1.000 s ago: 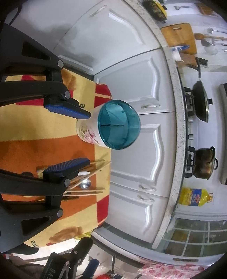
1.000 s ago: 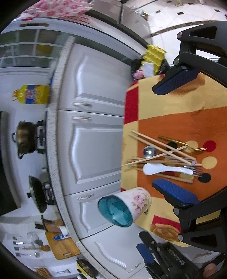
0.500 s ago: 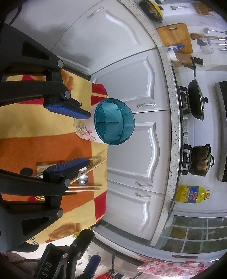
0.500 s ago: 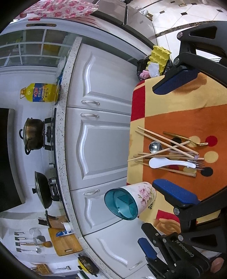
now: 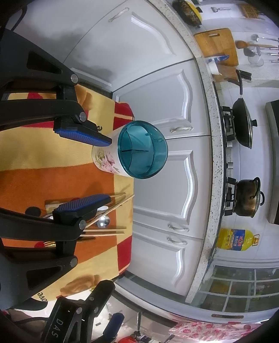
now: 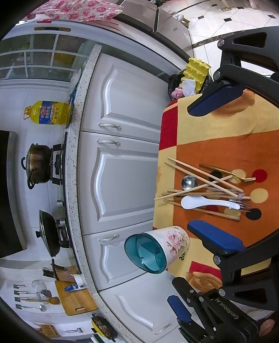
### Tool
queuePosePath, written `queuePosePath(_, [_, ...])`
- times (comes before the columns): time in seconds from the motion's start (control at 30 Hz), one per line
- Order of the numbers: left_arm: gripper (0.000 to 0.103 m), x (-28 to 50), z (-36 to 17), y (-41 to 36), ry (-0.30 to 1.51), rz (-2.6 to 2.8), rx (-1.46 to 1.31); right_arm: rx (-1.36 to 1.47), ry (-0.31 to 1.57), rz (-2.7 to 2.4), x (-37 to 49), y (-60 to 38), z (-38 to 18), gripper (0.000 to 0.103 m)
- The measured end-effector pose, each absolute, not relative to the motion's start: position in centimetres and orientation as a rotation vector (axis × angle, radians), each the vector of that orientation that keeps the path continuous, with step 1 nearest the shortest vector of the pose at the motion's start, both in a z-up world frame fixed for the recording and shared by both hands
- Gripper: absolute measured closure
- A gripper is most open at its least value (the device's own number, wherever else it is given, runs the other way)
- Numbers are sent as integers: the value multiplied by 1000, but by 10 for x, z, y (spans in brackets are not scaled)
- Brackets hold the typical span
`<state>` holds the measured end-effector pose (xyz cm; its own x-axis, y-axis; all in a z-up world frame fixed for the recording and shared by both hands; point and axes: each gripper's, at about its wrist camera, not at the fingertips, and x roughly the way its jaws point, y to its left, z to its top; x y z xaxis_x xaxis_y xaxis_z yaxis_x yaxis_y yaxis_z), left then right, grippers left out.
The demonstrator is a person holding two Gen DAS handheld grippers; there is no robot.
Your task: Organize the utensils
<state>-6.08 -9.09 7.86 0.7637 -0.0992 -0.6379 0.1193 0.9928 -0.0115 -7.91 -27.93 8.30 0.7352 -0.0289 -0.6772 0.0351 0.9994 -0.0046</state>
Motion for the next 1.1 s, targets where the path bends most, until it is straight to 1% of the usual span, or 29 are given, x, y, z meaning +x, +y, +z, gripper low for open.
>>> queuePosePath(1.1, [57,-50,64,-90,730,-123,15,13,786,-19,-66,-283,70,7])
